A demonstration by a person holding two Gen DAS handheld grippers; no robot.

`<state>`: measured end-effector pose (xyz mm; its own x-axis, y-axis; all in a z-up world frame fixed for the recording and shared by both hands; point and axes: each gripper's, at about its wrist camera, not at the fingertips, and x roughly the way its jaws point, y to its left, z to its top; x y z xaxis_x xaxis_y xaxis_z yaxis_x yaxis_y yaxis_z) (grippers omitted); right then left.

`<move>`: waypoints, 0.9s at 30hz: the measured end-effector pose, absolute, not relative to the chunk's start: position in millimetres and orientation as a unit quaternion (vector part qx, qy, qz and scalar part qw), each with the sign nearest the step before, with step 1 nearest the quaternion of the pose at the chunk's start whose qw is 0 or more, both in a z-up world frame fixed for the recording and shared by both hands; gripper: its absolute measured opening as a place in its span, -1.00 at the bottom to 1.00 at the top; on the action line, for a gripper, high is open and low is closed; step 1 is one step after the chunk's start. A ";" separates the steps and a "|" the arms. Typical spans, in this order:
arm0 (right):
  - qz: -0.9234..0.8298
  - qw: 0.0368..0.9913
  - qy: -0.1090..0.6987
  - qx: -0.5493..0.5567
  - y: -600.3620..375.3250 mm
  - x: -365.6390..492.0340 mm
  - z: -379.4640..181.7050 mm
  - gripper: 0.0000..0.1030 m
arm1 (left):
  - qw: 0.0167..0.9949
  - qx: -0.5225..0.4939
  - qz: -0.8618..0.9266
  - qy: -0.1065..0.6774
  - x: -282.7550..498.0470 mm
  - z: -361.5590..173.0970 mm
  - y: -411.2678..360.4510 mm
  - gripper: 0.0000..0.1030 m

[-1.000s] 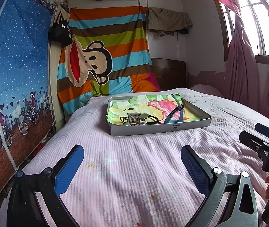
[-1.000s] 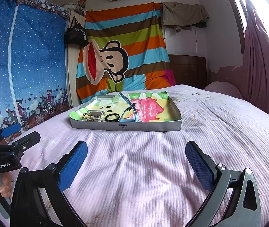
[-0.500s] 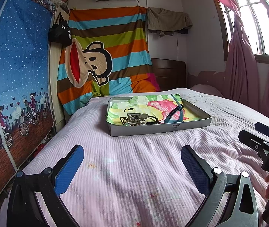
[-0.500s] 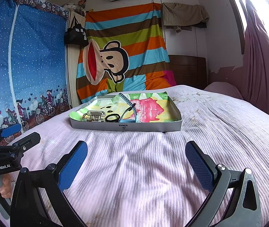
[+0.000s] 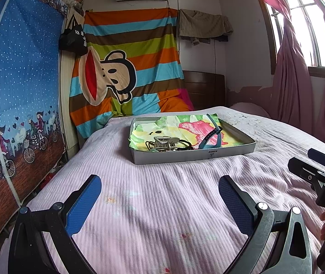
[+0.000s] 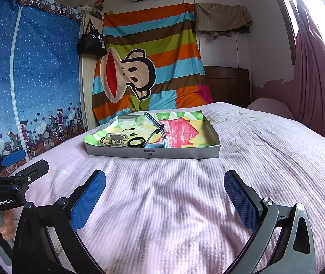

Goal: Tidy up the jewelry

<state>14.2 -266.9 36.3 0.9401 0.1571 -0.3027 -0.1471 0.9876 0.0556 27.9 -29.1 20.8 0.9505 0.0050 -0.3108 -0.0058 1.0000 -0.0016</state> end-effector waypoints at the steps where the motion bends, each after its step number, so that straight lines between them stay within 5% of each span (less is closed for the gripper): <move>1: 0.077 0.985 0.155 0.016 -266.7 14.3 36.1 0.97 | 0.988 -0.001 0.003 0.157 28.2 21.0 -29.0 1.00; 27: 0.078 0.985 0.156 0.017 -266.2 14.8 36.4 0.97 | 0.987 -0.004 0.004 0.158 26.8 20.3 -27.4 1.00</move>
<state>14.8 -266.2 36.4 0.9393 0.1593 -0.3040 -0.1486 0.9872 0.0582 26.8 -27.4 20.3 0.9500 0.0061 -0.3121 -0.0087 0.9999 -0.0070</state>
